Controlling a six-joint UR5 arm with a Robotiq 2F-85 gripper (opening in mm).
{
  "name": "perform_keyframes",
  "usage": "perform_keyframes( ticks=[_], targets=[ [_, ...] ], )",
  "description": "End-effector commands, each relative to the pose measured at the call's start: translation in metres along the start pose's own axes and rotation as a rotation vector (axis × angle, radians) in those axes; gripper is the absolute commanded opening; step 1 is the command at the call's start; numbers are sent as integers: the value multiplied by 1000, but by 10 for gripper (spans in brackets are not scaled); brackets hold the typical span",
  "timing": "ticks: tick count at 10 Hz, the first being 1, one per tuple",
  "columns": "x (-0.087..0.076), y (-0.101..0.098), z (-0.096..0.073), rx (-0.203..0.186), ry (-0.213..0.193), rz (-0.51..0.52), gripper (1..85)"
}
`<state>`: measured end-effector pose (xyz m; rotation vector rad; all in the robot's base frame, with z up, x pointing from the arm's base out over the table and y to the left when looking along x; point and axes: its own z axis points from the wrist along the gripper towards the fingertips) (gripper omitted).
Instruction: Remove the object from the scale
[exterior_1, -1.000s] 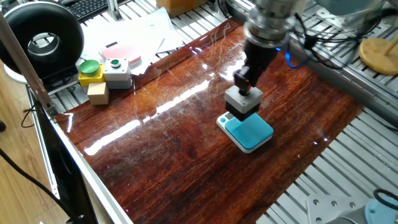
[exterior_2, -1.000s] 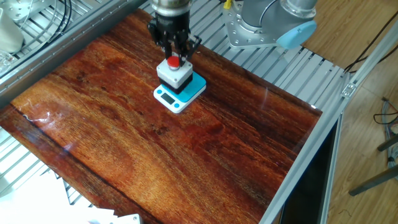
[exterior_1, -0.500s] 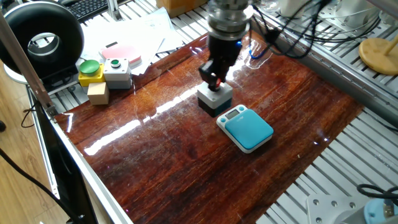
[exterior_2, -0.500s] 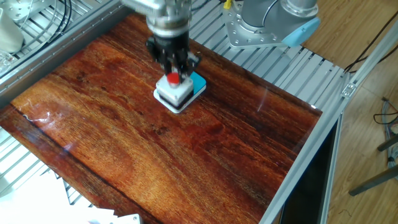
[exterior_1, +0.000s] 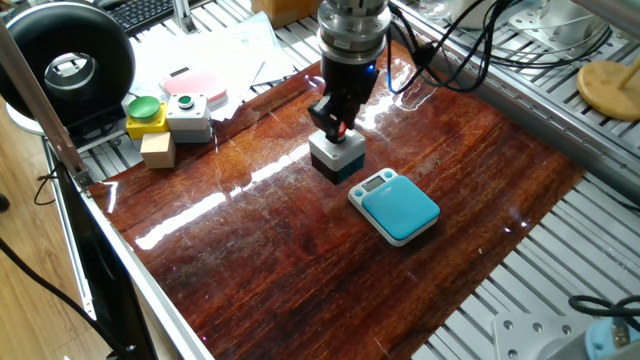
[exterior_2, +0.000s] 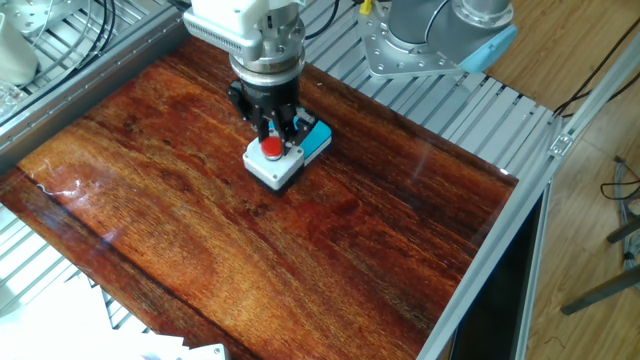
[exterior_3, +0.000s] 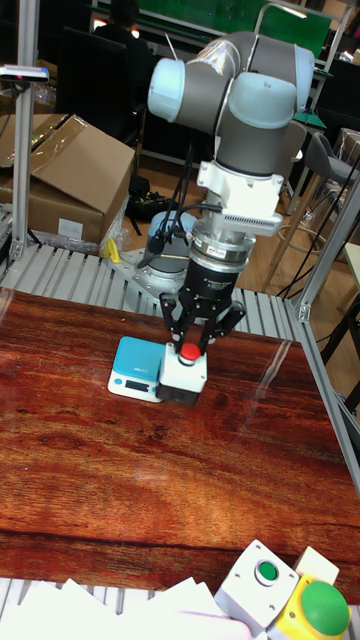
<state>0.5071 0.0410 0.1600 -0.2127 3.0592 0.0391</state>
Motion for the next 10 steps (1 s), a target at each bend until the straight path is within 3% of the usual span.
perform_keyframes(
  ticks=[1, 2, 6, 9, 10],
  targets=[
    [-18, 6, -1, -21, -60, -12, 10],
    [-13, 2, -1, -4, -40, -10, 10],
    [-67, 31, 5, -25, 8, -16, 10],
    [-68, 18, 16, -54, -7, -23, 10],
    [-74, 14, 19, -31, -13, -23, 10]
  ],
)
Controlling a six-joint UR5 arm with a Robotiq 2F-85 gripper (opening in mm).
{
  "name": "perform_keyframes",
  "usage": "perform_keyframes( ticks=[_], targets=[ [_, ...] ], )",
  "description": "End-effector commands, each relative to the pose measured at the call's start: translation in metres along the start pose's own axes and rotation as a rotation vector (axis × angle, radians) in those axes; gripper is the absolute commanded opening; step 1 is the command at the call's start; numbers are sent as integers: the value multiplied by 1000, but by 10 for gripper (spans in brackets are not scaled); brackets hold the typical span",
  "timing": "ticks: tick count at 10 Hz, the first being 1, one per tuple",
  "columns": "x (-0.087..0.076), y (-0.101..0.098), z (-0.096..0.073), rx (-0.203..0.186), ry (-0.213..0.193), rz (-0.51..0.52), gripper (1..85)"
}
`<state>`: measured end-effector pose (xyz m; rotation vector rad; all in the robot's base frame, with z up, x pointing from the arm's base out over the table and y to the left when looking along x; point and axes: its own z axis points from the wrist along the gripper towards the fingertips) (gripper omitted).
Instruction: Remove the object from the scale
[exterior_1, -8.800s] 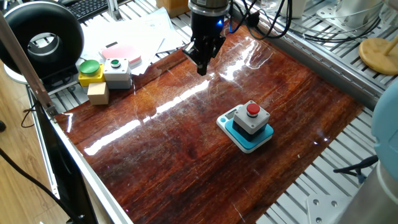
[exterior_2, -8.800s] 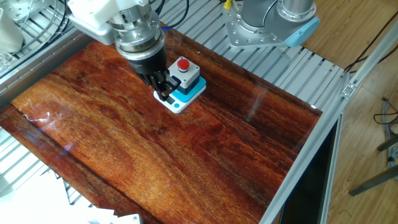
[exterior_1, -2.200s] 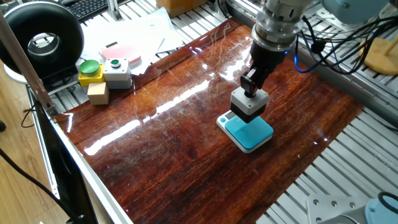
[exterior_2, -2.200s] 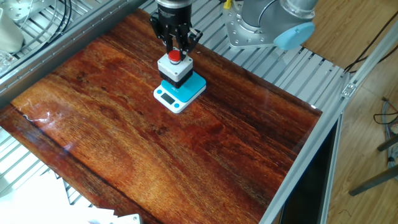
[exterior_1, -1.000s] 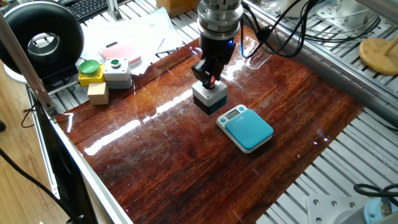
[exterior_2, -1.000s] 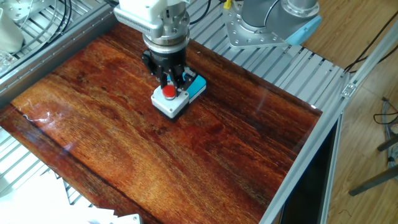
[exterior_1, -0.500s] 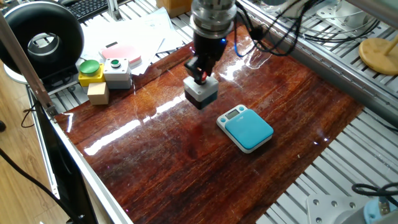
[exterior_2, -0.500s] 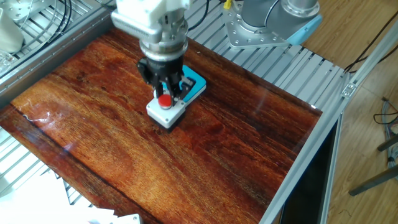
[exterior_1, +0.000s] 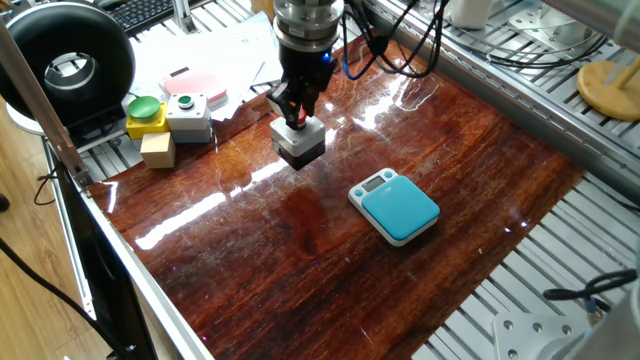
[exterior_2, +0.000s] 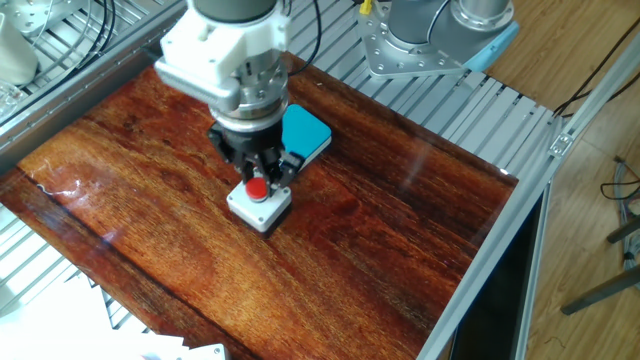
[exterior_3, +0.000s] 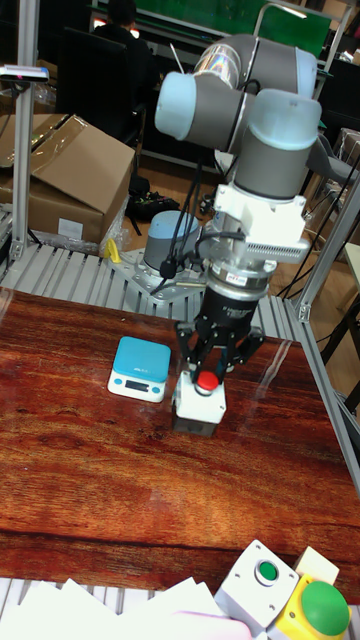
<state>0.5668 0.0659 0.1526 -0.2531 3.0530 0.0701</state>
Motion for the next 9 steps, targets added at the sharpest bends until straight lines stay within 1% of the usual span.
perform_keyframes(
  ticks=[1, 2, 4, 5, 6, 7, 8, 9],
  targets=[
    [-19, -7, 9, -9, -16, -14, 10],
    [-24, -13, 11, -22, -20, -36, 10],
    [-33, -26, 16, -35, -29, -64, 10],
    [-32, -29, 18, -34, -28, -63, 10],
    [-31, -27, 21, -49, -33, -60, 10],
    [-30, -28, 26, -44, -33, -52, 10],
    [-27, -29, 32, -29, -32, -40, 10],
    [-28, -28, 37, -25, -44, -34, 10]
  ],
)
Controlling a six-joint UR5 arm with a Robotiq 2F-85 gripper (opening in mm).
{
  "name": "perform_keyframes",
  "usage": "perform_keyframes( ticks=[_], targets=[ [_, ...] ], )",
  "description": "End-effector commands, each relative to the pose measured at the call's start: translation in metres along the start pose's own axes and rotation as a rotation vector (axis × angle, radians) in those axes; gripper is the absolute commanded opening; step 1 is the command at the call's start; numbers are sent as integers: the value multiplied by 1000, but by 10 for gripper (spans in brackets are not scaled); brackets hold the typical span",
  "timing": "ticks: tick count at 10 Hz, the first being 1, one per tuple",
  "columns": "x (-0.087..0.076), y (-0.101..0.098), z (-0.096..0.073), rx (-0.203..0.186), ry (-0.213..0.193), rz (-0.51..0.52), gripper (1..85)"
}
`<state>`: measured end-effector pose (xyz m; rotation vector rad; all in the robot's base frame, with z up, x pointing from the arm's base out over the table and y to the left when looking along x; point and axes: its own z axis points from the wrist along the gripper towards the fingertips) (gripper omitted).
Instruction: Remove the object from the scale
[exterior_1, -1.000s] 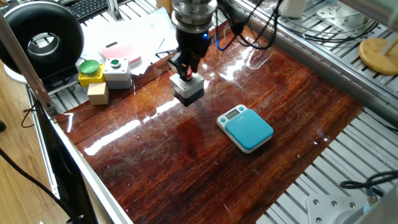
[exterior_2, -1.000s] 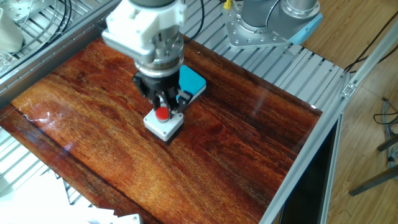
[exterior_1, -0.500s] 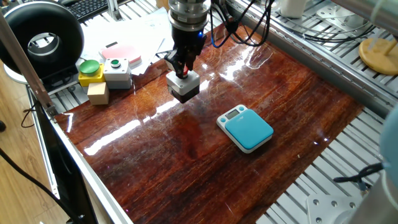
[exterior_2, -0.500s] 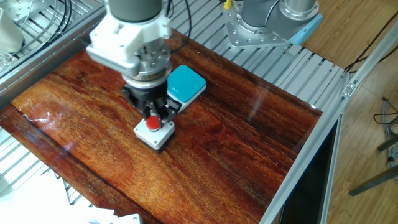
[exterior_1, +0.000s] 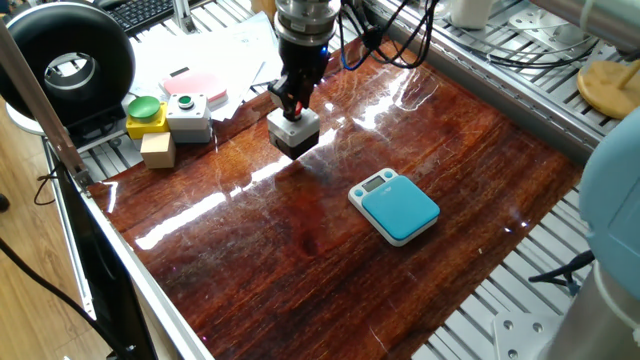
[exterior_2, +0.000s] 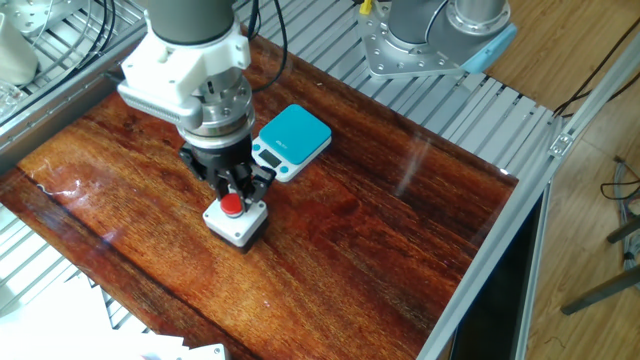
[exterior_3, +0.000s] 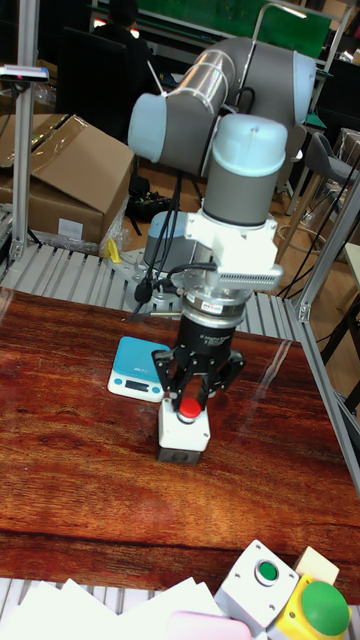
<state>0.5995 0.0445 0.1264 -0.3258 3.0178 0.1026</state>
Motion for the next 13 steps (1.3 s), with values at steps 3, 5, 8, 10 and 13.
perform_keyframes(
  ticks=[3, 5, 8, 10, 13],
  targets=[
    [3, 0, 16, -8, -22, 19, 10],
    [3, 1, 16, -12, -21, 22, 10],
    [19, -1, 15, 0, 38, 28, 10],
    [40, -1, 13, -2, 121, 32, 10],
    [37, -3, 20, 4, 115, 59, 10]
  ],
)
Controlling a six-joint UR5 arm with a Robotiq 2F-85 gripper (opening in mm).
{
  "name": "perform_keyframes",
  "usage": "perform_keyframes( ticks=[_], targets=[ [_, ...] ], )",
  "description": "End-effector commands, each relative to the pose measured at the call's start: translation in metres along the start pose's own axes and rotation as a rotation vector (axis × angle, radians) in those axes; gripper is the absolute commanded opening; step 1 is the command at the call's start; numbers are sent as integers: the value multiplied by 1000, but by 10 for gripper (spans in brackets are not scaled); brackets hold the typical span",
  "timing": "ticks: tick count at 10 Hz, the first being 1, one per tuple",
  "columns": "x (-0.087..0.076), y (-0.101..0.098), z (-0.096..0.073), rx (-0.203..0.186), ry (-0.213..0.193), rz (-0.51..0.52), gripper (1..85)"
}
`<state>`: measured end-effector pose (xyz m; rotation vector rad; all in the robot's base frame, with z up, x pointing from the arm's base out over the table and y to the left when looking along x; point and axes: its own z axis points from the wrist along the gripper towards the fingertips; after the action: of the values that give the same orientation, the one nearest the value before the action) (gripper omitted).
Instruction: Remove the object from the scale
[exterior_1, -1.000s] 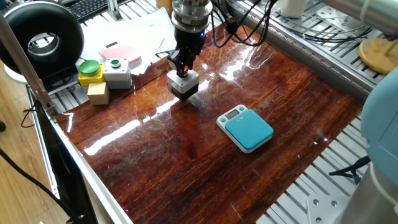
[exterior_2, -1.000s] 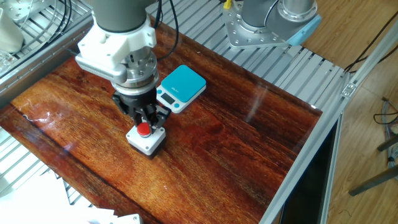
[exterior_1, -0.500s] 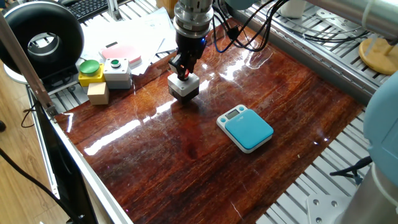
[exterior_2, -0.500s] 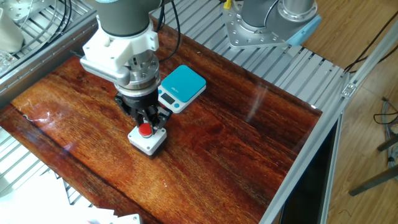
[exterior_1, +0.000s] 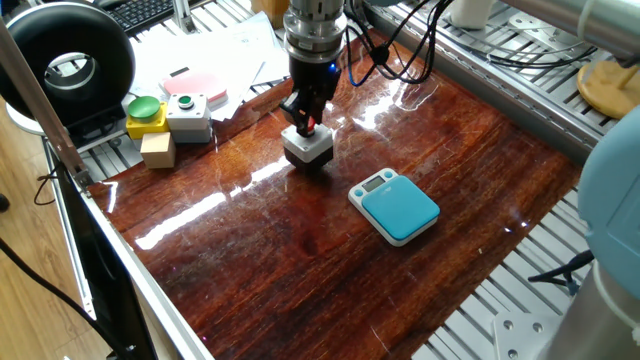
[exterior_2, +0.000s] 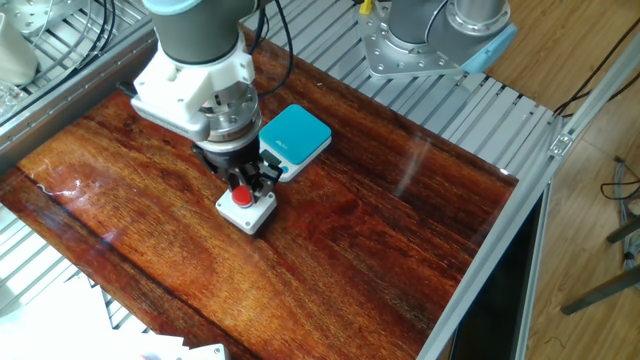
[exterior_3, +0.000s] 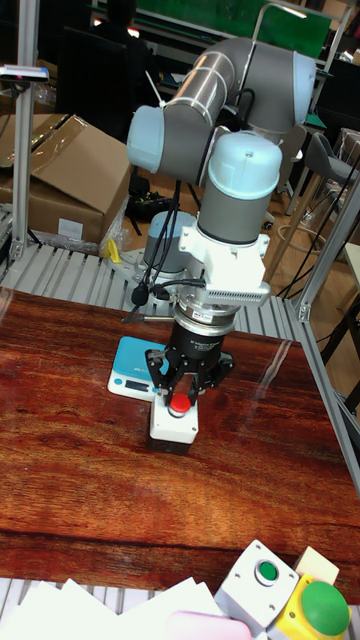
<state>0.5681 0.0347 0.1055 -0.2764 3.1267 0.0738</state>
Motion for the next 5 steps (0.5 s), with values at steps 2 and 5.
perform_keyframes(
  ticks=[2, 5],
  targets=[
    [-6, -5, 14, 6, 2, 11, 10],
    [-9, -2, 19, 15, -4, 16, 10]
  ],
)
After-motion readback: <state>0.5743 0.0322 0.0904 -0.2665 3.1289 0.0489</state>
